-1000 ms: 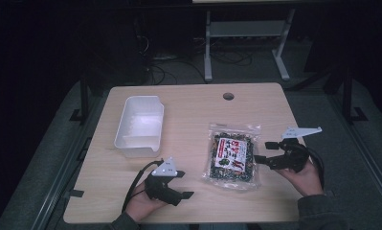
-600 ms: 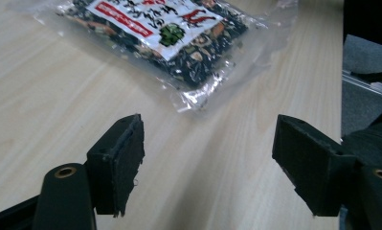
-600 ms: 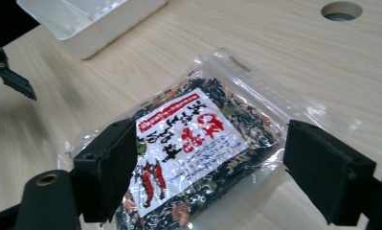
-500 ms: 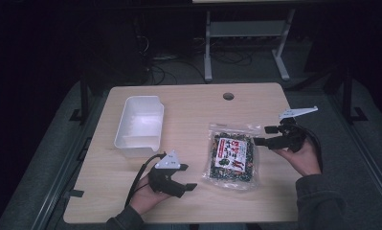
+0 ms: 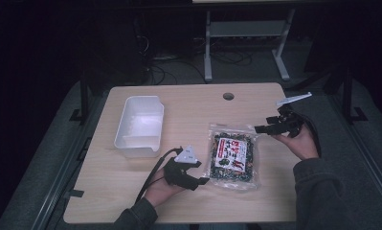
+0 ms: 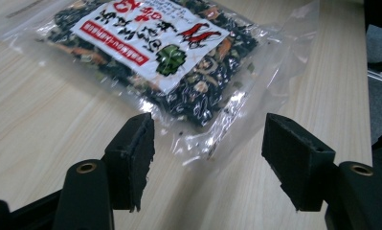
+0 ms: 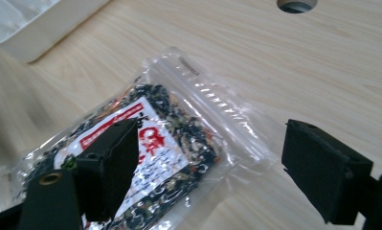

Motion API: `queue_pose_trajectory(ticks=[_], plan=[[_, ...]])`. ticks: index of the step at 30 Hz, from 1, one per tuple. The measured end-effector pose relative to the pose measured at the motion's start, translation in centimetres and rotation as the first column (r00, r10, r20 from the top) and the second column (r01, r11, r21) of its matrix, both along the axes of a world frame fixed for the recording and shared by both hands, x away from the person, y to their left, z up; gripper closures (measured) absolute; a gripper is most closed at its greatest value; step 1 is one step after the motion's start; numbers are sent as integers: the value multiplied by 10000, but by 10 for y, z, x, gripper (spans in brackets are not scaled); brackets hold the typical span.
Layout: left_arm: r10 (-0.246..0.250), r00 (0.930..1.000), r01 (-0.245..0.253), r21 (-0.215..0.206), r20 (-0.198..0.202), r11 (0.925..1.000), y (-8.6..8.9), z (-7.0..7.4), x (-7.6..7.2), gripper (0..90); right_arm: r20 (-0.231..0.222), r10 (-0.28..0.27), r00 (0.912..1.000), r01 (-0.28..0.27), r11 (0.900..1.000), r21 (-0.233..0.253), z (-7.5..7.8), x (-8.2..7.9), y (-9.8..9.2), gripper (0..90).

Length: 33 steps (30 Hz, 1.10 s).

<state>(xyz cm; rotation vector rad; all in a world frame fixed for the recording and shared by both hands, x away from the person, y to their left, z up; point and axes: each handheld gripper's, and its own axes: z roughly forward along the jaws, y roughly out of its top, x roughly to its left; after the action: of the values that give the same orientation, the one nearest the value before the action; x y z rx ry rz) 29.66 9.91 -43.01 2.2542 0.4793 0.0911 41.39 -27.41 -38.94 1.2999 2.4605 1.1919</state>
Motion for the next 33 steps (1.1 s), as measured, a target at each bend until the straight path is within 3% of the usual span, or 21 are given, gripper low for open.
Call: queue_pose_trajectory(ticks=[6, 11, 16, 21, 22, 24, 27, 33], plan=[[-107, 9999, 109, 197, -108, 9997, -11, -3, 6, 364, -345, -189, 9992, 181, 9996, -212, -4, 18, -2, 209], [-84, 9997, 90, 272, -217, 9996, -12, -5, 7, 357, -607, -534, 9967, 533, 9986, -42, -12, 31, -4, 221], [-93, 9998, 98, 293, -199, 9995, -12, -5, 7, 355, -1238, -924, 9880, 910, 9957, -175, -33, 44, -5, 243], [-68, 9998, 73, 288, -199, 9996, -11, -4, 7, 349, -1593, -1082, 9813, 1048, 9941, -295, -45, 51, -5, 292], [-75, 9998, 80, 296, -171, 9995, -10, -4, 7, 348, -1826, -1155, 9764, 1151, 9933, -129, -50, 54, -8, 340], [-75, 9998, 80, 305, -190, 9995, -10, -4, 7, 348, -1913, -1241, 9737, 1257, 9921, -36, -53, 55, -9, 339], [-80, 9998, 85, 312, -167, 9995, -9, -5, 7, 330, -2364, -1402, 9615, 1448, 9895, 21, -62, 58, -10, 384], [-56, 9998, 62, 383, -171, 9992, -8, -5, 8, 317, -2605, -1195, 9580, 1330, 9905, 347, -68, 62, -8, 466]])
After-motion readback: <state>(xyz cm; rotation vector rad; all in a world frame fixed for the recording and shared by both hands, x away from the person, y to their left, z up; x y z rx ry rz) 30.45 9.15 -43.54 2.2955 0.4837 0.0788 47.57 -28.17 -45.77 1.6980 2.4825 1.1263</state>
